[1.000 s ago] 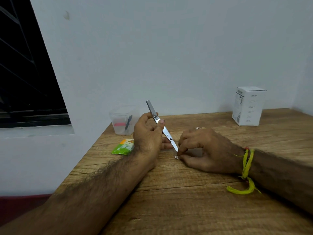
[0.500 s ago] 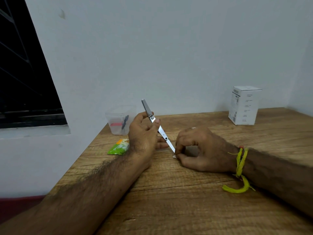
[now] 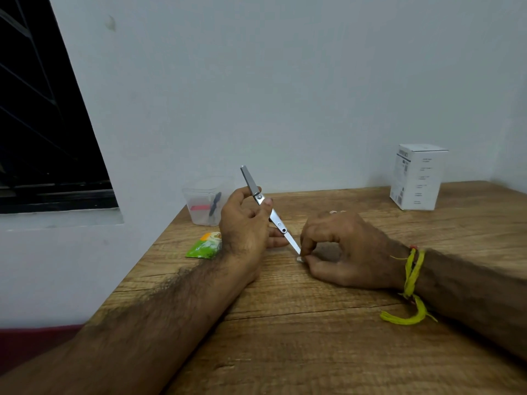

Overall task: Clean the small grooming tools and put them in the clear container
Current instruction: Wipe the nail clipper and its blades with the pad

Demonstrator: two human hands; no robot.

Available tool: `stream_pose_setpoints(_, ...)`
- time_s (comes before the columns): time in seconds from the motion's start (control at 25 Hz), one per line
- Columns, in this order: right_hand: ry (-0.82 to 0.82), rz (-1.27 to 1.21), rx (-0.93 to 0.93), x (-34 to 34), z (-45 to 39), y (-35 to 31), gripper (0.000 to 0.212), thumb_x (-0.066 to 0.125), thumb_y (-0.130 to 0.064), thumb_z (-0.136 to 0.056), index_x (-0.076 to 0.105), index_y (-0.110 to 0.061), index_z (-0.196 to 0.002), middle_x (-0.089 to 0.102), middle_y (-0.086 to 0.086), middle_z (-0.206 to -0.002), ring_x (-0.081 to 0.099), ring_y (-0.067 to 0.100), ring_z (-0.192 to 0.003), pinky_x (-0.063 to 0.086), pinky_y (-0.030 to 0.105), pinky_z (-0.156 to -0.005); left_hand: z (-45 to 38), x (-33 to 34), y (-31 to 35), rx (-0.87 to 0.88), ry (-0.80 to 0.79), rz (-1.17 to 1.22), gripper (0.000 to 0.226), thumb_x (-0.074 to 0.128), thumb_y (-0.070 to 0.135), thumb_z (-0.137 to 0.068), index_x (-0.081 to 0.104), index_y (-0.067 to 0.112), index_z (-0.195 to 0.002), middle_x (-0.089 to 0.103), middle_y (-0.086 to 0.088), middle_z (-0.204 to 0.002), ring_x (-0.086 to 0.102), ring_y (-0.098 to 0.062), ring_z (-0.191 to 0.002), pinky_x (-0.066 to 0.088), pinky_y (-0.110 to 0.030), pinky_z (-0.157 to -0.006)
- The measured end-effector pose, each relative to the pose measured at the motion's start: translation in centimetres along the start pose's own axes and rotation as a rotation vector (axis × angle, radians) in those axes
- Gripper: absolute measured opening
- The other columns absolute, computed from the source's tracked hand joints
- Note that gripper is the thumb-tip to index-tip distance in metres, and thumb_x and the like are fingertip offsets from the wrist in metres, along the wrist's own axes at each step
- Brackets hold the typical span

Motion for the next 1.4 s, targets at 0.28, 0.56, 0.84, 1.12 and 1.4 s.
stream_pose_setpoints(0.28,0.059,0.024,0.033,-0.3,0.1,0.4,0.002,0.072,-0.024,-0.085,0.073,-0.022,-0.085,0.071,-0.014,-0.083,0.065,0.004,-0.079,0.053,0.037,-0.074,0.2,0.1,0.1,-0.011,-0.014,0.011,0.023,0.06,0.012,-0.1,0.056,0.016,-0.122,0.069,-0.02,-0.095,0.07,-0.025,-0.052,0.057,-0.032,-0.044)
stream_pose_setpoints(0.56,0.211,0.037,0.051,-0.6,0.0,0.3,0.004,0.071,-0.016,-0.087,0.074,-0.015,-0.089,0.071,-0.009,-0.083,0.063,0.005,-0.079,0.053,0.029,-0.072,0.4,0.4,0.2,-0.04,-0.092,0.001,0.026,0.06,0.015,-0.1,0.052,0.016,-0.125,0.07,-0.024,-0.096,0.069,-0.02,-0.049,0.057,-0.03,-0.046)
stream_pose_setpoints(0.84,0.335,0.116,0.082,-0.6,0.0,1.0,0.004,0.068,-0.017,-0.088,0.072,-0.015,-0.087,0.068,-0.006,-0.081,0.062,0.011,-0.078,0.051,0.039,-0.07,0.5,0.3,0.3,-0.064,-0.128,-0.023,0.031,0.063,0.018,-0.099,0.052,0.016,-0.127,0.073,-0.021,-0.092,0.069,-0.022,-0.053,0.061,-0.035,-0.05)
stream_pose_setpoints(1.12,0.476,0.095,0.07,-0.8,-0.1,1.0,0.005,0.069,-0.013,-0.089,0.071,-0.009,-0.087,0.065,-0.002,-0.079,0.061,0.015,-0.075,0.05,0.038,-0.067,0.5,0.8,0.4,-0.126,-0.262,0.065,0.021,0.052,0.018,-0.104,0.058,0.008,-0.123,0.063,-0.007,-0.077,0.058,-0.012,-0.053,0.056,-0.031,-0.048)
stream_pose_setpoints(1.4,0.453,0.108,0.05,-0.7,0.0,1.0,0.005,0.069,-0.013,-0.09,0.07,-0.01,-0.086,0.065,-0.001,-0.079,0.06,0.016,-0.075,0.05,0.039,-0.068,0.6,1.1,0.2,-0.315,-0.3,0.143,0.04,0.036,0.034,-0.109,0.062,0.007,-0.122,0.04,0.003,-0.058,0.036,-0.01,-0.045,0.051,-0.029,-0.045)
Point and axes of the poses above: each hand's wrist, its own z-axis away from the middle knuckle, its own x-axis out of the palm, y = z × x, the point moved 2 cm from there along -z, towards the middle knuckle
